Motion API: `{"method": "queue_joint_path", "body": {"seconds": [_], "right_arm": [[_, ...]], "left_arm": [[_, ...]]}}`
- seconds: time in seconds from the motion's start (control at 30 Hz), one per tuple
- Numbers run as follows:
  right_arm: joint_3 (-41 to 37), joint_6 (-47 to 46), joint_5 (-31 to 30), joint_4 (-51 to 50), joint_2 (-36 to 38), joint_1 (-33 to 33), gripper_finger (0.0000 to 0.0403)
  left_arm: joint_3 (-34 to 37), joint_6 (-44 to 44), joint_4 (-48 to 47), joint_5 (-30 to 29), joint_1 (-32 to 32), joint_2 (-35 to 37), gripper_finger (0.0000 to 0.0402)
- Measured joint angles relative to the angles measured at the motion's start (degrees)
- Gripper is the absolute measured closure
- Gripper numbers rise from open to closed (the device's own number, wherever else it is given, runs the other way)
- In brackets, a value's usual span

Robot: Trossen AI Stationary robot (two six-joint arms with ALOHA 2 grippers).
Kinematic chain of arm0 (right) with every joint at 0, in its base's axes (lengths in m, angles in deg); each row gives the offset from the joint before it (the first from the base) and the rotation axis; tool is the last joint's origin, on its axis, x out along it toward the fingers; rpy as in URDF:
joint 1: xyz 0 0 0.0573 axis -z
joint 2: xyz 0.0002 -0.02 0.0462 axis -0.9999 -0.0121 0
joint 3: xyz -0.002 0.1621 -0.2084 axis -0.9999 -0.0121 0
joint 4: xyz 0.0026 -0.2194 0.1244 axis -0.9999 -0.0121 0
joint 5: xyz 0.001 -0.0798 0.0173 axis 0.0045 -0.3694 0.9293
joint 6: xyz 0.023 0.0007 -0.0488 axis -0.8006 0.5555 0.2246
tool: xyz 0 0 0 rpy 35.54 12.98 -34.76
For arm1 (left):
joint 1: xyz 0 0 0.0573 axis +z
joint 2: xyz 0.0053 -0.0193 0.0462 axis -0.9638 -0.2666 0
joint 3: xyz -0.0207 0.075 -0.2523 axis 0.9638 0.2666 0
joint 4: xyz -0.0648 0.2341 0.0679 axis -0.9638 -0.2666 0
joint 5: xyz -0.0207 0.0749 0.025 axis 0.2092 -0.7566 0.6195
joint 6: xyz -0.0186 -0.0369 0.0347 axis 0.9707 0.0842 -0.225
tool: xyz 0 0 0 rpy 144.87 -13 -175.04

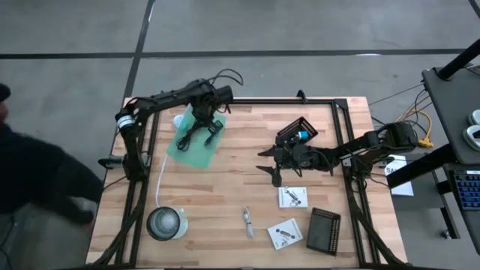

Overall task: Pick and place items into bin
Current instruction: Put the black charger cable into the light blue bin, then put the white charger cable into the light blue bin

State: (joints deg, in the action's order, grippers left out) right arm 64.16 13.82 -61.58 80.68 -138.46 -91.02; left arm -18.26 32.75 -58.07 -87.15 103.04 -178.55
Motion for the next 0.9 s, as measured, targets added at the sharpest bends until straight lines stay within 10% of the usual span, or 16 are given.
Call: {"method": "queue_joint_path", "body": {"seconds": [0.37,0.9], "right_arm": [[0.00,-1.04,0.01,-1.43,0.00,-0.01,0.0179],[0.00,-1.38,0.00,-1.43,0.00,-0.01,0.0179]], "left_arm": [[6.17,-5.97,5.37,0.73,1.43,-0.24,0.0374],[8.85,-15.31,11.16,4.48,0.73,1.08,0.0199]]}}
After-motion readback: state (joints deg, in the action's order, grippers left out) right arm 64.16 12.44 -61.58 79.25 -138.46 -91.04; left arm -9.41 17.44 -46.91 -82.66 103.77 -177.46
